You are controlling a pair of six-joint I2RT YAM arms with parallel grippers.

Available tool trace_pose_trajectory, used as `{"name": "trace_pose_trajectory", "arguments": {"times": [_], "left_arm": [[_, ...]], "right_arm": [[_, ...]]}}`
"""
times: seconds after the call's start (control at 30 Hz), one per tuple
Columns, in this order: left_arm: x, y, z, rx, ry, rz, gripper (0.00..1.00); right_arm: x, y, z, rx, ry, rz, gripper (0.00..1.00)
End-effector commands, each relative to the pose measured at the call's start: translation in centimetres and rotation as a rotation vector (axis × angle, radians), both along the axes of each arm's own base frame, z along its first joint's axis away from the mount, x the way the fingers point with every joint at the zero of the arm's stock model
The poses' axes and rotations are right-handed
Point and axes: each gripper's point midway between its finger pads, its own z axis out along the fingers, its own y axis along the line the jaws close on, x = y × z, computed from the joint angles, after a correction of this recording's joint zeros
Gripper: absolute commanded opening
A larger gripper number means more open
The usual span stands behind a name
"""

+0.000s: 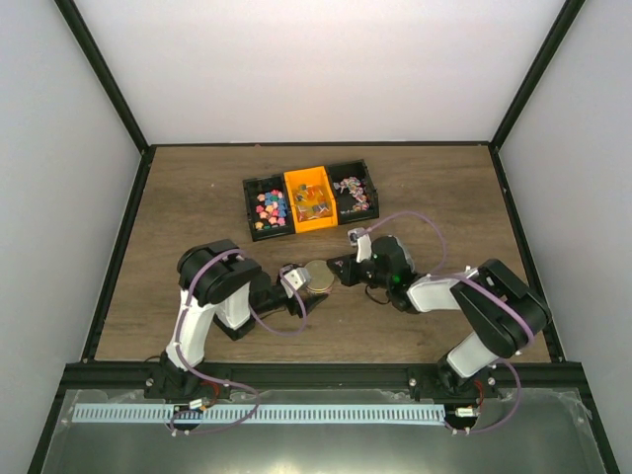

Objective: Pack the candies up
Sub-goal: Screw the bottle lid onto the packing bottle.

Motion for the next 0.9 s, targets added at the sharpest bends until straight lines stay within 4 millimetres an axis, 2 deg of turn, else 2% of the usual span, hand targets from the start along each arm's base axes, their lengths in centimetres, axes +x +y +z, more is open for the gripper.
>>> {"name": "trace_pose_trajectory", "arguments": {"times": [0.0,0.37,0.63,0.73,0.87], "left_arm": [[-1.6,0.8,0.0,-0.071,0.028,-0.014,0.86],[-1.2,0.8,-0.3,-0.081,0.05,-0.002,0.86],[-0.8,1.1,-0.5,-0.073,0.046,0.027,0.86],[-1.0,1.2,-0.5,-0.07,0.046,0.019,0.86],[-1.6,1.1,-0.1,-0.069,0.034,-0.01,0.86]], "right_arm": [[-2.9,0.4,-1.6,-0.01,0.068,0.064,0.07],[-6.8,-0.1,-2.7,0.032,0.122,0.124,0.01],[-8.6,-0.9,-2.1,0.052,0.117,0.126,0.01],[-8.5,-1.8,-1.6,0.039,0.09,0.081,0.01],[-6.5,-2.7,-0.3,0.011,0.033,-0.018,0.01]]}}
